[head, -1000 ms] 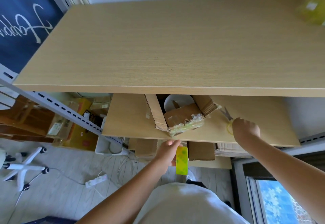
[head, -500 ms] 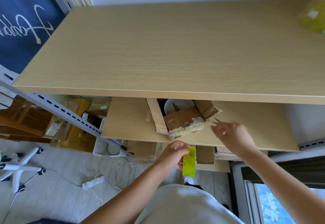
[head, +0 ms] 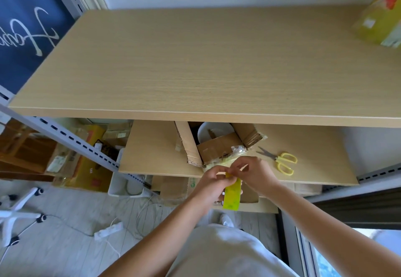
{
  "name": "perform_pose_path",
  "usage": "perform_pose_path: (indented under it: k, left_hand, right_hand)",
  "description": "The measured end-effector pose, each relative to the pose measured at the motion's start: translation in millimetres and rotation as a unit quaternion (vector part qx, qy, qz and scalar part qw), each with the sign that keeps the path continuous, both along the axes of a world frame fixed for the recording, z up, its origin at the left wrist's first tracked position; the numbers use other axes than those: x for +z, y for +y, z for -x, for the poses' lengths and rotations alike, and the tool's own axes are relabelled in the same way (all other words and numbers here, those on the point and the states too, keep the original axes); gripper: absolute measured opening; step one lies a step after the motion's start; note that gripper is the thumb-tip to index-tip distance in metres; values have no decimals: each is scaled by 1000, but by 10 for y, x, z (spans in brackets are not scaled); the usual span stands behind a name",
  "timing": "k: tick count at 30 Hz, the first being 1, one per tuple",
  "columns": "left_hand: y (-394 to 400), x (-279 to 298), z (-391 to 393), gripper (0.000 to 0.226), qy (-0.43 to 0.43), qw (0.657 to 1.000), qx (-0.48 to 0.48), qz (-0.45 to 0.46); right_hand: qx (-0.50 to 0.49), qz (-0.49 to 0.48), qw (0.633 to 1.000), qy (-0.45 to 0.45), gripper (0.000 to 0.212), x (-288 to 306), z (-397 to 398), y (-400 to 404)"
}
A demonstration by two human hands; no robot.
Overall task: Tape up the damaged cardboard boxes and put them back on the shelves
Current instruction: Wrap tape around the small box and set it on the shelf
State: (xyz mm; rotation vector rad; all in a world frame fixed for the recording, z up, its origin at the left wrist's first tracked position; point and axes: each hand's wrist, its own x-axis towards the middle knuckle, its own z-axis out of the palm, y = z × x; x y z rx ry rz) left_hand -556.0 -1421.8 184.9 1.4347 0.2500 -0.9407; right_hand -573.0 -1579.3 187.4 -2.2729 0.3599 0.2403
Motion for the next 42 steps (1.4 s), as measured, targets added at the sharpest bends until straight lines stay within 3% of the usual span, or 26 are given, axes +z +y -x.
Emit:
perform_pose_path:
  k: [6,10,14,19,28,34,42]
  left_hand:
    - [-93,23,64,31,57,996,63,-10]
    - [-126,82,-20,32,59,994,86,-32]
    - [-232,135,-128,21,34,995,74,-59]
    - [-360,18,-105,48,-19,987,64,-144]
    - [-385,49,-77,36,111,988,96,-53]
    - [-371,4,-99,32,192,969,149,-40]
    - [-352,-131,-150,36,179,973,143,-39]
  right_hand:
    - [42,134,990,-8,6,68,-2,86]
    - [91,147,979,-109,9,213,-90,108]
    - [90,134,978,-133,10,322,-311,69]
    - [112,125,977,-128,18,300,-462,142]
    - [131,162,978,-30,12,320,-713,12]
    - [112,162,979,-56,8,226,-744,31]
    - [130,183,971,-80,9,135,-782,36]
